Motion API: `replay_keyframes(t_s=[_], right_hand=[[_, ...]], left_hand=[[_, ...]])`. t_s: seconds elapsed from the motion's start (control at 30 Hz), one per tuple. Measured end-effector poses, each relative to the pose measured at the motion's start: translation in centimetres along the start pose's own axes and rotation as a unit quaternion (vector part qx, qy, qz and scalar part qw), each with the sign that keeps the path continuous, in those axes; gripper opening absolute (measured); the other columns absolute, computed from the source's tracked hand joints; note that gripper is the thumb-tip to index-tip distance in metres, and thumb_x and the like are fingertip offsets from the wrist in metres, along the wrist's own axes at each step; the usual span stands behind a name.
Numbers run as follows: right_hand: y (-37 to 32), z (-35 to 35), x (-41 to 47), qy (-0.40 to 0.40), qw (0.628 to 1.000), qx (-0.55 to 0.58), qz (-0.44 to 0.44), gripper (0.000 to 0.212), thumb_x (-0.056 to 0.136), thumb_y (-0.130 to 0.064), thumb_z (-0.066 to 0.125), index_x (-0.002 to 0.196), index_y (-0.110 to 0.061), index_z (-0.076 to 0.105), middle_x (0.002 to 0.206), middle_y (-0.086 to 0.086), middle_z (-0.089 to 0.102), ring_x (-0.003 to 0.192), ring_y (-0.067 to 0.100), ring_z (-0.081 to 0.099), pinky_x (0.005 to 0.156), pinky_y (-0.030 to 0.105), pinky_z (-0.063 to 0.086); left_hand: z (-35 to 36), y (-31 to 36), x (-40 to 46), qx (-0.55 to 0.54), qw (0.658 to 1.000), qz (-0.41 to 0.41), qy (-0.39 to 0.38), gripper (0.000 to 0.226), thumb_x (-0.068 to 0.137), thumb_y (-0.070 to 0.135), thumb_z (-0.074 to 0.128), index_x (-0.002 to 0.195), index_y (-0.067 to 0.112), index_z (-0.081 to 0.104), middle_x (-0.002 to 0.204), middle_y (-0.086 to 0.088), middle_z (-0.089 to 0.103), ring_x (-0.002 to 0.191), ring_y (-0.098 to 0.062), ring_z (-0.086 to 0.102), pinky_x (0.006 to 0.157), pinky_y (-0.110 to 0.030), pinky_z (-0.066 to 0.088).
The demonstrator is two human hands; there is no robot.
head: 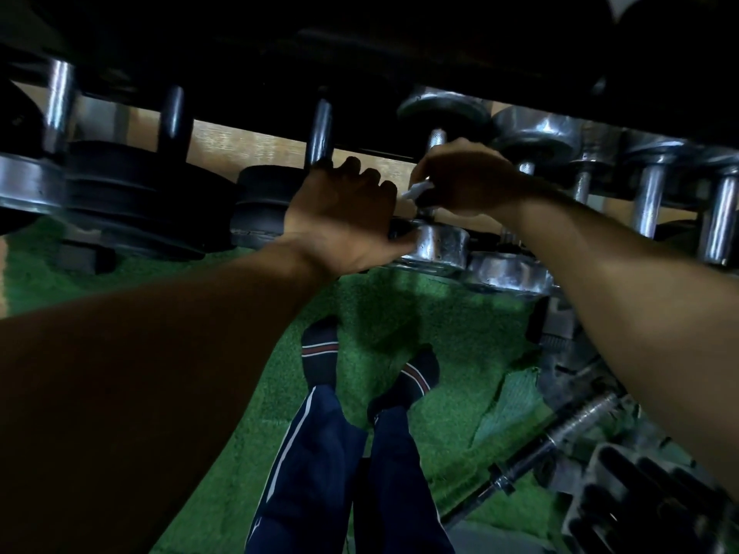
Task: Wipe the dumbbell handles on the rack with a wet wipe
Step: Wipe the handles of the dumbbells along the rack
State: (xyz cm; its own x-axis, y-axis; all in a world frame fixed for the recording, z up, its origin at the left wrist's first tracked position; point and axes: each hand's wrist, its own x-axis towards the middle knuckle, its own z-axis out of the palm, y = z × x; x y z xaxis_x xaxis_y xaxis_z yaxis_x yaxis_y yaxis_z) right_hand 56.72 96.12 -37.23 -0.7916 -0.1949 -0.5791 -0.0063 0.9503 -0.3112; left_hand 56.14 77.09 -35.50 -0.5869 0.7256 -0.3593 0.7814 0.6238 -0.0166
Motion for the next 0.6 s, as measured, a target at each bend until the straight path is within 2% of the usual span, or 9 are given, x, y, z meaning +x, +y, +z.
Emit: replay_keyframes(t_s=[0.13, 0.23, 0.33, 0.43, 0.53, 0.6], right_hand=[[0.3, 1.0, -0.8, -0.042, 0.998, 0.052, -0.003, 0.026, 0.087, -0.017, 0.058, 0.100, -0.030, 0.076, 0.113, -0.002, 0.072, 0.104, 0.018, 0.066, 0.091, 0.029, 0.051], [0.4, 0.8, -2.3, -0.034, 0.993, 0.107, 0.032, 0.030, 0.090, -0.006, 0.057, 0.111, -0.017, 0.076, 0.118, -0.002, 0.072, 0.113, 0.015, 0.064, 0.094, 0.025, 0.047], [1.7, 1.4, -3.6, -0.005, 0.990, 0.129, 0.059, 0.023, 0.093, -0.010, 0.063, 0.114, -0.014, 0.074, 0.119, 0.002, 0.070, 0.112, 0.018, 0.063, 0.086, 0.019, 0.039], [3.4, 1.9, -5.2, 0.012, 0.990, 0.102, 0.096, 0.023, 0.094, -0.018, 0.067, 0.116, -0.014, 0.071, 0.121, 0.008, 0.069, 0.111, 0.027, 0.063, 0.082, 0.025, 0.039], [4.2, 1.6, -6.9, 0.041, 0.984, 0.132, 0.114, 0.015, 0.095, -0.020, 0.067, 0.107, -0.014, 0.074, 0.108, 0.007, 0.071, 0.099, 0.026, 0.065, 0.078, 0.032, 0.046], [4.5, 1.4, -8.0, 0.064, 0.978, 0.152, 0.124, 0.014, 0.095, -0.019, 0.065, 0.106, -0.014, 0.073, 0.101, 0.003, 0.069, 0.089, 0.021, 0.062, 0.073, 0.030, 0.042]], left_hand=[[0.0, -0.1, 0.0, -0.013, 1.000, 0.001, 0.007, 0.083, 0.087, 0.081, 0.017, 0.098, 0.015, 0.066, 0.096, -0.008, 0.068, 0.095, -0.028, 0.062, 0.085, -0.044, 0.043], [-0.3, -0.2, -0.1, -0.013, 1.000, 0.005, 0.006, 0.087, 0.086, 0.080, 0.012, 0.098, 0.014, 0.067, 0.096, -0.009, 0.067, 0.096, -0.028, 0.062, 0.084, -0.044, 0.042], [-0.3, -0.2, -0.1, -0.005, 1.000, 0.006, -0.007, 0.089, 0.086, 0.082, 0.010, 0.102, 0.015, 0.066, 0.097, -0.008, 0.066, 0.098, -0.028, 0.061, 0.086, -0.044, 0.042], [-0.2, -0.4, -0.1, 0.000, 1.000, 0.009, -0.017, 0.083, 0.089, 0.083, 0.018, 0.107, 0.017, 0.065, 0.100, -0.007, 0.065, 0.100, -0.027, 0.061, 0.087, -0.044, 0.042], [-0.4, -0.4, -0.1, -0.010, 1.000, 0.005, -0.015, 0.080, 0.089, 0.082, 0.022, 0.108, 0.018, 0.066, 0.102, -0.006, 0.066, 0.101, -0.027, 0.060, 0.088, -0.044, 0.042], [-0.5, -0.5, -0.1, -0.010, 1.000, 0.010, -0.014, 0.080, 0.089, 0.082, 0.022, 0.109, 0.018, 0.065, 0.104, -0.006, 0.066, 0.102, -0.027, 0.060, 0.089, -0.044, 0.041]])
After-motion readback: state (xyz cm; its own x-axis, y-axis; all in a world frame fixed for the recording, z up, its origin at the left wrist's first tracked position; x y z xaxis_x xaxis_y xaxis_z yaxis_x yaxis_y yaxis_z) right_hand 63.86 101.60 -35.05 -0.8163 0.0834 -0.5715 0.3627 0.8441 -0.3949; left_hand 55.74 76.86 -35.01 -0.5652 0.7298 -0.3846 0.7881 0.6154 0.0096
